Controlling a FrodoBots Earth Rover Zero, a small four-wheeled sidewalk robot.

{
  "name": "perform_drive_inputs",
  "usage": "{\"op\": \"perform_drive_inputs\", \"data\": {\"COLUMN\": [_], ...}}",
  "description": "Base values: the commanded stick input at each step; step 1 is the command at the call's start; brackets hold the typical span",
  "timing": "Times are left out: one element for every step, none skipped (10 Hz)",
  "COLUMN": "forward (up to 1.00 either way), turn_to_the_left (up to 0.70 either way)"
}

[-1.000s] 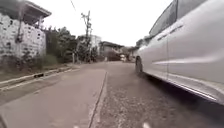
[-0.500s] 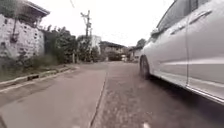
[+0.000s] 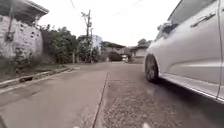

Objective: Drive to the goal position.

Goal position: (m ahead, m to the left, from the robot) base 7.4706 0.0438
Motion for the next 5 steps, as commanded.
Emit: {"op": "perform_drive_inputs", "data": {"forward": [0.85, 0.85, 0.85, 0.85, 0.85], "turn_to_the_left": [0.01, 0.01, 0.01, 0.01, 0.01]}}
